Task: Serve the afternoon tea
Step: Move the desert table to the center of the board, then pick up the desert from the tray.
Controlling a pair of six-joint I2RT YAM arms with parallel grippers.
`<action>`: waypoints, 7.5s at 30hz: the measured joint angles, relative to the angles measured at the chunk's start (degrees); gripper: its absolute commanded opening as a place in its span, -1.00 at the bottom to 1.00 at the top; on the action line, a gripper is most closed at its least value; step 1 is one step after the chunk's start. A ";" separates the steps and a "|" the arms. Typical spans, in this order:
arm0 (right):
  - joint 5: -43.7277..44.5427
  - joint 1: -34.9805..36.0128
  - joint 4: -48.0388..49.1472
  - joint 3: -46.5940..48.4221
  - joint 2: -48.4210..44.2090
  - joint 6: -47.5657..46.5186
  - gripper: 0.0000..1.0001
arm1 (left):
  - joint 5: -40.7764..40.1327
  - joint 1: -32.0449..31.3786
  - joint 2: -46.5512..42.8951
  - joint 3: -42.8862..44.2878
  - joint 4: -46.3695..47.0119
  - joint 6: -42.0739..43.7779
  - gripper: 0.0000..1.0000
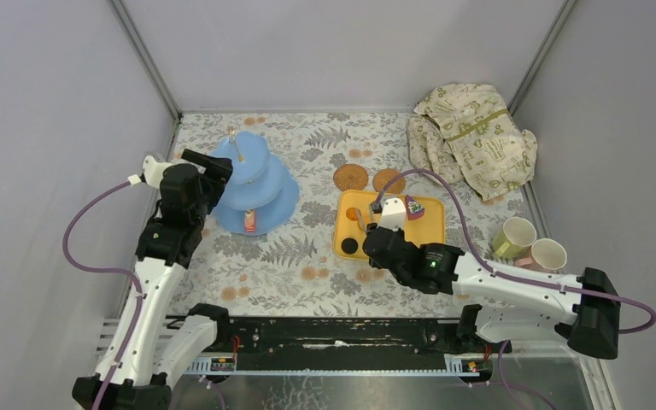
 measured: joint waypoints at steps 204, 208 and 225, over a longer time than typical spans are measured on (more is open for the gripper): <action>-15.04 -32.83 0.83 -4.74 19.12 6.40 -0.05 | 16.81 -3.32 2.16 0.07 37.51 32.87 1.00; -15.63 -34.14 2.01 -4.72 19.37 6.32 -0.04 | 16.87 -3.32 2.16 -0.11 37.51 32.63 1.00; -15.89 -36.13 7.45 -4.42 21.24 4.81 -0.12 | 17.38 -3.96 2.78 -1.62 37.62 31.93 1.00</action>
